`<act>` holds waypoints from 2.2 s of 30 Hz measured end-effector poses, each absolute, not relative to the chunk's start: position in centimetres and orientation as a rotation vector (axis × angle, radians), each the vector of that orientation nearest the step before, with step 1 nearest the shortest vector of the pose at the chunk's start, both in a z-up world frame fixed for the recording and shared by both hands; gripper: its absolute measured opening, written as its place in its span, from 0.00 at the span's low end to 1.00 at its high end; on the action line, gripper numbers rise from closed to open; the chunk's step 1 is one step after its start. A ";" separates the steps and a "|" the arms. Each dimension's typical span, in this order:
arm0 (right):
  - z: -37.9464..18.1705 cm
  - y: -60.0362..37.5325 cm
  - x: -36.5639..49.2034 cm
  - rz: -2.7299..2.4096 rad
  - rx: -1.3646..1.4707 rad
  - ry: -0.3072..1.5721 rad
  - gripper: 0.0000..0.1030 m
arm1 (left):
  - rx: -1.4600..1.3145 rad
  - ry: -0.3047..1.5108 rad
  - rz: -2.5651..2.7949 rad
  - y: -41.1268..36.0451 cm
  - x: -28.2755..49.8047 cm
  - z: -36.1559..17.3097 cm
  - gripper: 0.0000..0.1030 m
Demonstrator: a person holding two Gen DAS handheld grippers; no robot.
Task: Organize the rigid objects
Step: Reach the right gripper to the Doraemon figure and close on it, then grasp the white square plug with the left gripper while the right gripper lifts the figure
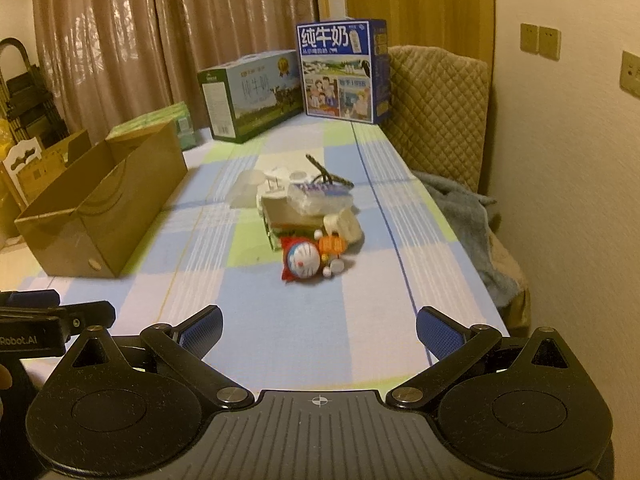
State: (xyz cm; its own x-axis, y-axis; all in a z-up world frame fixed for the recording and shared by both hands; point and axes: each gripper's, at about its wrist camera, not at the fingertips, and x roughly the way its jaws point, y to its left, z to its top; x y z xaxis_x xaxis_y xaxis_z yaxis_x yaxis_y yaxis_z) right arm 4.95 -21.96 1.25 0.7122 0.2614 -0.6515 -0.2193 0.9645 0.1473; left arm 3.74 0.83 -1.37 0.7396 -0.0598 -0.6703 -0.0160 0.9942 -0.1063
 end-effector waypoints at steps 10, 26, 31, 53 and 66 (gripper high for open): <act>-1.0 -21.0 12.4 0.337 0.087 0.713 0.97 | -0.034 0.727 -0.100 2.3 11.3 -3.8 0.87; -8.1 -19.3 20.2 0.363 0.060 0.788 0.90 | -0.027 0.733 -0.184 3.6 18.6 -8.0 0.83; -9.1 -18.9 21.2 0.382 0.071 0.811 0.80 | -0.051 0.747 -0.189 4.0 19.6 -8.5 0.83; -9.5 -18.2 21.6 0.355 0.074 0.842 0.65 | -0.064 0.746 -0.213 3.6 19.5 -9.2 0.83; -7.4 -19.3 20.1 0.316 0.055 0.797 0.65 | -0.029 0.702 -0.238 2.1 19.4 -7.9 0.82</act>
State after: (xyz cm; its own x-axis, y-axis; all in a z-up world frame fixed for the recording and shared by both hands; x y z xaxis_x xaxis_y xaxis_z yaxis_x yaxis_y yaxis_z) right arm 20.07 -19.32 -7.39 0.6543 0.2994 -0.6944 -0.2582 0.9515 0.1670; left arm 19.39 2.12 -7.87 0.7374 -0.2266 -0.6363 0.2069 0.9725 -0.1066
